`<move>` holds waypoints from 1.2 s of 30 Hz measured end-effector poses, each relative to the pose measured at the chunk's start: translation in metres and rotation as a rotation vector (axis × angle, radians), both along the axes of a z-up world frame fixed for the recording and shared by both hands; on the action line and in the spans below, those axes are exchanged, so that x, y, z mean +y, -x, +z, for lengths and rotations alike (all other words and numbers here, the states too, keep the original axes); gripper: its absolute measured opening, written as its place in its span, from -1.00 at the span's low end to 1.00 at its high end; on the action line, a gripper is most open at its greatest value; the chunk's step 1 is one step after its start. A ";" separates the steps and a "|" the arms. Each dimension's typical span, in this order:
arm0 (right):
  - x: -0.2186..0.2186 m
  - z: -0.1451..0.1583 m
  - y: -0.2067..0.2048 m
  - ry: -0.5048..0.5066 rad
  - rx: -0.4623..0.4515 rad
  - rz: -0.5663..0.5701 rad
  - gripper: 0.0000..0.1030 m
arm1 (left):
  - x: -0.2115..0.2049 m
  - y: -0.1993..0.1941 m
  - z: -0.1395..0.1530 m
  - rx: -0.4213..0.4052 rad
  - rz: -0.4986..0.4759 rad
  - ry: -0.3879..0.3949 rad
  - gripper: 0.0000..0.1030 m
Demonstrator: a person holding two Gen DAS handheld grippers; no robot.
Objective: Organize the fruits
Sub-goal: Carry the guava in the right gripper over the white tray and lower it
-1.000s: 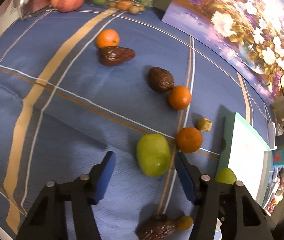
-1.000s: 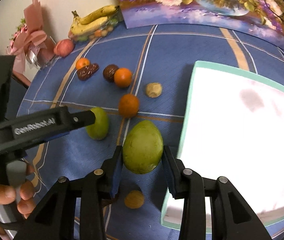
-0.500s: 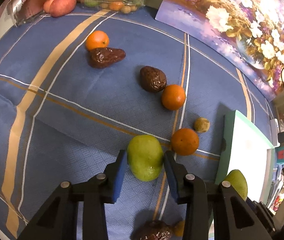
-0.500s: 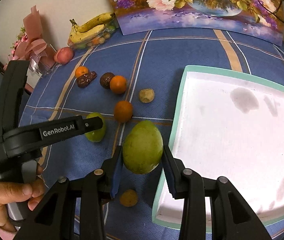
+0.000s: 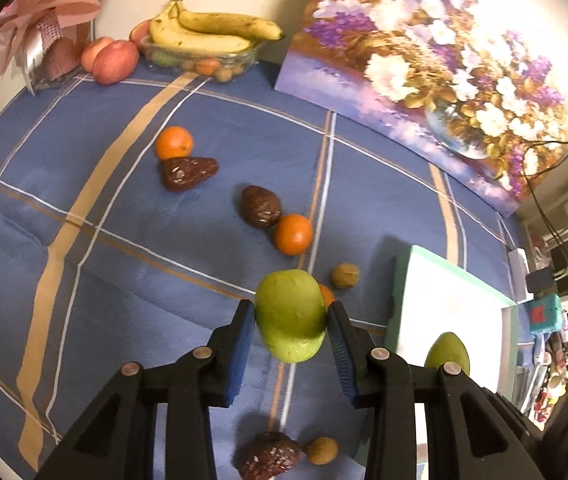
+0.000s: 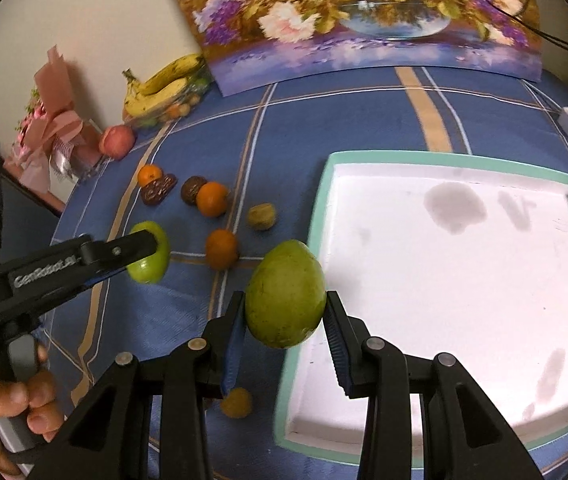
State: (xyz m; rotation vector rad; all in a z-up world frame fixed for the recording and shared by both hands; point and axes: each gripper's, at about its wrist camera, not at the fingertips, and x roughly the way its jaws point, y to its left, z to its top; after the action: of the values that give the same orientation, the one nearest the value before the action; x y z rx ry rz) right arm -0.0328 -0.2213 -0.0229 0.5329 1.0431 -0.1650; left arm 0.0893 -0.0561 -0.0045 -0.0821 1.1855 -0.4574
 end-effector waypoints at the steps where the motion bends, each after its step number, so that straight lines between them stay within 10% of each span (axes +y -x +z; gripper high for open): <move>1: -0.003 0.000 0.002 -0.002 -0.002 -0.009 -0.22 | -0.004 0.002 0.002 -0.004 -0.012 0.001 -0.23; 20: -0.115 0.004 0.062 0.088 0.070 -0.316 -0.22 | -0.098 0.074 0.007 -0.023 -0.299 0.011 -0.23; 36: -0.149 0.010 0.077 0.128 0.061 -0.363 -0.22 | -0.155 0.094 -0.016 -0.011 -0.391 -0.066 -0.22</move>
State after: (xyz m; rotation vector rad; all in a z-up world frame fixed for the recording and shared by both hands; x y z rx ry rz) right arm -0.1099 -0.3699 -0.0126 0.6003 0.9801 -0.5681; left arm -0.0043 -0.2115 -0.0200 0.2126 1.2069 -0.7597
